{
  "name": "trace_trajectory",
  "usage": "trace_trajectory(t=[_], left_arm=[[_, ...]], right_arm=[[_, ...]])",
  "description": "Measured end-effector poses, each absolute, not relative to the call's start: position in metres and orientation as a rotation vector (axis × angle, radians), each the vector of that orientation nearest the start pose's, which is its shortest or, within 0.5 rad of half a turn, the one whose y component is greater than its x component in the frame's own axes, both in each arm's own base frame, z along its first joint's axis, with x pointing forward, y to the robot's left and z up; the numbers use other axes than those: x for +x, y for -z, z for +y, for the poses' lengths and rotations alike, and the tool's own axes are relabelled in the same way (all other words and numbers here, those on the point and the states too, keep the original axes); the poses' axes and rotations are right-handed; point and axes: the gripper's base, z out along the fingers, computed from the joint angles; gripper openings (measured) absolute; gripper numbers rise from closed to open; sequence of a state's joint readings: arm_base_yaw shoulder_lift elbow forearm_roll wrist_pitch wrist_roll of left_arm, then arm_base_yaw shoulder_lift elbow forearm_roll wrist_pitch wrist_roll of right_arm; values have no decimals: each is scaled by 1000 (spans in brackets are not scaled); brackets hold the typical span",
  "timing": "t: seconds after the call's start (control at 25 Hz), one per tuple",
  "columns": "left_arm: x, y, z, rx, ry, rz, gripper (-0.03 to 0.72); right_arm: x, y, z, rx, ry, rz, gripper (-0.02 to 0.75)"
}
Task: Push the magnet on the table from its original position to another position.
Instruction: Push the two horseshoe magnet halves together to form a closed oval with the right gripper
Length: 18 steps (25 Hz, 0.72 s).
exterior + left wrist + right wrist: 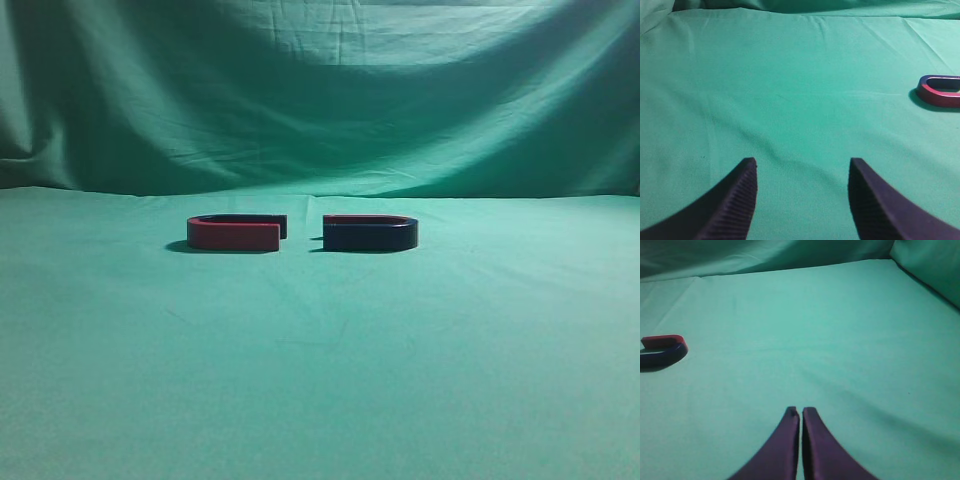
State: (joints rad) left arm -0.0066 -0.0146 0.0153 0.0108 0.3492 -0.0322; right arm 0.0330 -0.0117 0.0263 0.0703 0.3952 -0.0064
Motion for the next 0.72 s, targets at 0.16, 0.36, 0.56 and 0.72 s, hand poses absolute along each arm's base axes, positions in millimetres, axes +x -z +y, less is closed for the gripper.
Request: trace_trajectory(t=[0.16,0.36,0.56,0.72], left_arm=[[53,-177,0,-17,17,1833,372],[53,-177,0,-17,17,1833,372],[53,-177,0,-17,17,1833,372],[53,-177,0,-17,17,1833,372]], right_arm=[[52,-170,4,6,-88,1893,0],[52,-170,4,6,-88,1893,0],[52,-170,4,6,-88,1893,0],[52,-170,4,6,-88,1893,0]])
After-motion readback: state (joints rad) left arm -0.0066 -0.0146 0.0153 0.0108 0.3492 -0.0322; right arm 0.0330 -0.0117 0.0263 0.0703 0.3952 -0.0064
